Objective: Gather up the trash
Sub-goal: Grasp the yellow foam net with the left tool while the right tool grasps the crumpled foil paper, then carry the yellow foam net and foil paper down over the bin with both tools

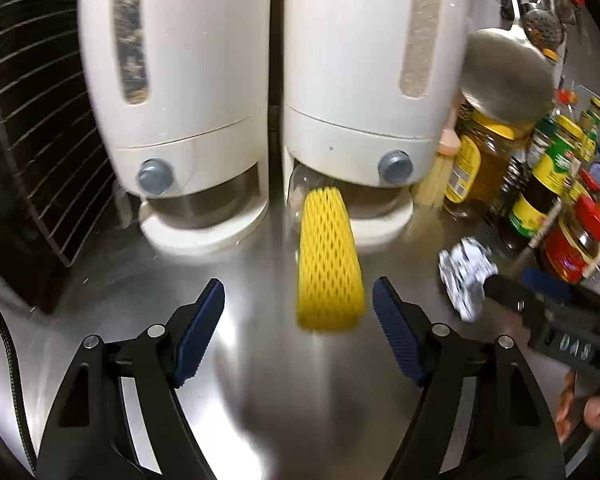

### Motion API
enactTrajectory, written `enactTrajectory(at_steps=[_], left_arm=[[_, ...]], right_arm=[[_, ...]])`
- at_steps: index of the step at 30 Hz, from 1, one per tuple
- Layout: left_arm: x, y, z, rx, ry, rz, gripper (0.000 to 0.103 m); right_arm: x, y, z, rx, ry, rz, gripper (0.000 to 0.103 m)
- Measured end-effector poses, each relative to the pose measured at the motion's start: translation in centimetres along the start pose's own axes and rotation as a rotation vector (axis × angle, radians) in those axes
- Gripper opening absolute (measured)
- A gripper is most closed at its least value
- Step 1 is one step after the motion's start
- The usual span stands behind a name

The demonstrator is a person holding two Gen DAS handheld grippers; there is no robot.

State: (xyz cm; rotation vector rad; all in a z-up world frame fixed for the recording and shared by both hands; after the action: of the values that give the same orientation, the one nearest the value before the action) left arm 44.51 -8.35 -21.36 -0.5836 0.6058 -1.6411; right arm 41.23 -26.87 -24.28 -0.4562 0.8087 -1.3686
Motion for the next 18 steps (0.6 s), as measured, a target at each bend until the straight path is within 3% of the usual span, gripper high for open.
enactTrajectory(at_steps=[9,12,18], left_arm=[[1.2,4.9,1.2,-0.058,0.028,-0.014,0.069],[1.6,6.0,0.7,-0.091,0.039,-0.034,0.057],[2.3,6.5,-0.2,-0.122,0.052,-0.052,0.017]], right_arm=[[-0.1,2.8,0.3,-0.042,0.003,0.027,0.068],[-0.5,3.0,0.3,-0.050,-0.011,0.036,0.058],[-1.6,3.2,-0.3,-0.059,-0.055,0.033,0.053]])
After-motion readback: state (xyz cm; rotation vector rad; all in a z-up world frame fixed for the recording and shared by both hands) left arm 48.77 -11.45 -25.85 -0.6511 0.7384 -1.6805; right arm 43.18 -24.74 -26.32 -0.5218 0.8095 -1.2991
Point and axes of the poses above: each gripper's, at about its wrist camera, not at the fingertips, and y roughly the way its jaws point, x to its right, z to its top, the point moved 8 cm from there along y, roughly the way its jaws point
